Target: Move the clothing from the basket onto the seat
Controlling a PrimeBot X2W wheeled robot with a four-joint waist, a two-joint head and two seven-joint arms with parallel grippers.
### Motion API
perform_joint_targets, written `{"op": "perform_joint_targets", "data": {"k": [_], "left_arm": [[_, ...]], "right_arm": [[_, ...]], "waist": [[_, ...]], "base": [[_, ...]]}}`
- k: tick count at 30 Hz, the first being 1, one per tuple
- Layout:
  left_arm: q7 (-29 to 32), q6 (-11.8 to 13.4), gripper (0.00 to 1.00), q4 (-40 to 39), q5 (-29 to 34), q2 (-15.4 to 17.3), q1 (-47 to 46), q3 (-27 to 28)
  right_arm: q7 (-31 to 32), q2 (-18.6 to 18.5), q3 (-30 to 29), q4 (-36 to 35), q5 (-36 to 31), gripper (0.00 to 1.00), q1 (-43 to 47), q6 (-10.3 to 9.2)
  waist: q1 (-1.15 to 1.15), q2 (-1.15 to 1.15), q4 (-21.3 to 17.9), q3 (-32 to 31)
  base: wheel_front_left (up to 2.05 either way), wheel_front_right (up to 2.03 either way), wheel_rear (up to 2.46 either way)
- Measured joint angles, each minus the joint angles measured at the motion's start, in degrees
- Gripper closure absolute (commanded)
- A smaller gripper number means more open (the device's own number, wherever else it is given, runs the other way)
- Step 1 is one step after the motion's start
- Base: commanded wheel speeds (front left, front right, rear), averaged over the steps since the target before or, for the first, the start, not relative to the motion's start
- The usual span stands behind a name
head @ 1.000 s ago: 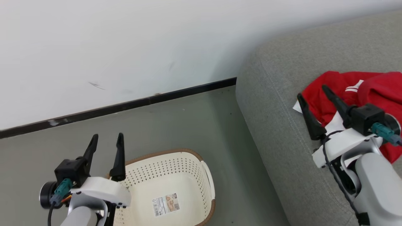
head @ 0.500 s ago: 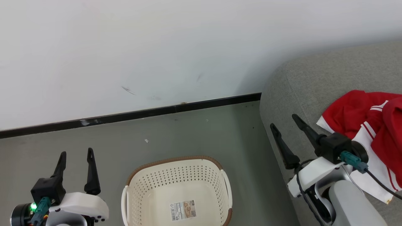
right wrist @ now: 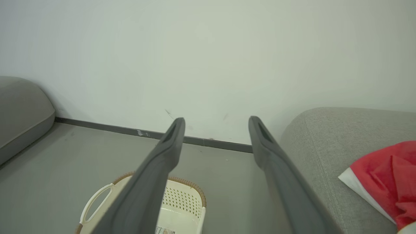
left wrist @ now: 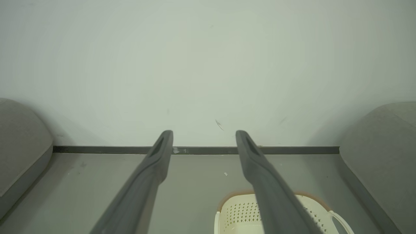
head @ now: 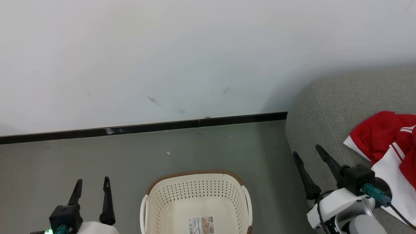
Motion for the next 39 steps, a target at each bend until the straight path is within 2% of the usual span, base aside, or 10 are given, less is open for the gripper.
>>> {"op": "perform_joint_targets", "data": {"k": [11,22,39], "left_arm": [[0.0,-1.0,0.0,0.7,0.3,0.1,0.1,-1.2],[0.0,-2.0,0.0,0.9,0.4,0.5,0.1,-1.2],[0.0,-2.1,0.0,2.0,0.4,0.6,0.1,-0.6]], "right_arm": [[0.0,1.0,-1.7,-1.5,-1.9,0.0,5.8,0.0],[0.0,1.3,-1.6,-3.4,-2.4,0.0,7.8,0.0],[0.0,1.3,-1.7,-5.3,-0.3,0.0,8.4,0.0]], "waist": [[0.0,0.0,1.6,-1.9],[0.0,0.0,1.3,-2.1],[0.0,0.0,1.1,-2.0]], "base": [[0.0,0.0,0.0],[0.0,0.0,0.0],[0.0,0.0,0.0]]}}
